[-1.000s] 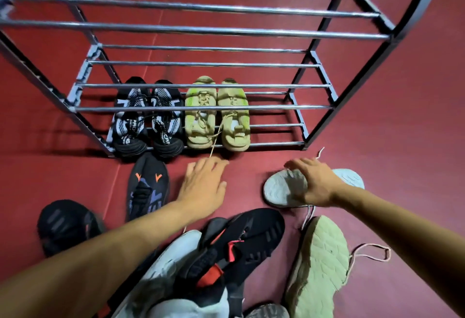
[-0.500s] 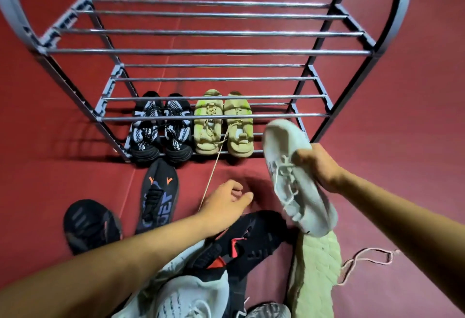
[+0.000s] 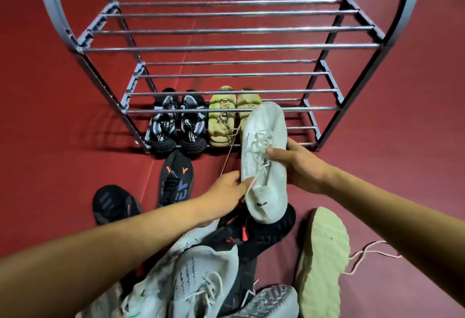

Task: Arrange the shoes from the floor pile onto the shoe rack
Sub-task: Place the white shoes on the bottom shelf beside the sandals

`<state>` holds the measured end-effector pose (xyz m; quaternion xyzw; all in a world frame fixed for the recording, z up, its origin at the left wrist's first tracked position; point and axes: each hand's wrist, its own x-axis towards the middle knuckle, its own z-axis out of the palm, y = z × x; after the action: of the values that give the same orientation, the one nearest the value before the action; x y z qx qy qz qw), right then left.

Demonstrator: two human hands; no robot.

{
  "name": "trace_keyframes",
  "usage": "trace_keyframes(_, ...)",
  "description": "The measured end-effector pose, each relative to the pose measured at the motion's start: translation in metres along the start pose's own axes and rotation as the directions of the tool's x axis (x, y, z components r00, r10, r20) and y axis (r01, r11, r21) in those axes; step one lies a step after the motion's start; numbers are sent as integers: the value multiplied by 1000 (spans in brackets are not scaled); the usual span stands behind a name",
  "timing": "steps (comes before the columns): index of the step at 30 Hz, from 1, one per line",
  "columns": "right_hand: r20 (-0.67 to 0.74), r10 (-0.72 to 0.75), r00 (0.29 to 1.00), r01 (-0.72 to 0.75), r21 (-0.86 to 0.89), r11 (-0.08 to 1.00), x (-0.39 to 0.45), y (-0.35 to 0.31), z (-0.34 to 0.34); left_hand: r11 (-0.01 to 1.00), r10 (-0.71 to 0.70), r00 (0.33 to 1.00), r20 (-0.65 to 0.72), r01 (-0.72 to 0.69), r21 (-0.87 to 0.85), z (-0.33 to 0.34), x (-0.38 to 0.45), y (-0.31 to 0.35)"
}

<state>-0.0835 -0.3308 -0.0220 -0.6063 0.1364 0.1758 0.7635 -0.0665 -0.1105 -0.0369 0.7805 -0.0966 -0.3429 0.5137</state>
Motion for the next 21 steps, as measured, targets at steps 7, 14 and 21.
trace_keyframes(7,-64,74,995,-79,-79,994,-3,15,0,928,-167,857,488,-30,372,-54,-35,34)
trace_keyframes(14,-84,82,993,-87,-61,994,-11,19,-8,736,-249,755,607,-260,625,-58,-74,24)
trace_keyframes(21,-40,102,994,-104,-65,992,-11,20,2,934,-29,984,176,-36,356,-89,-52,10)
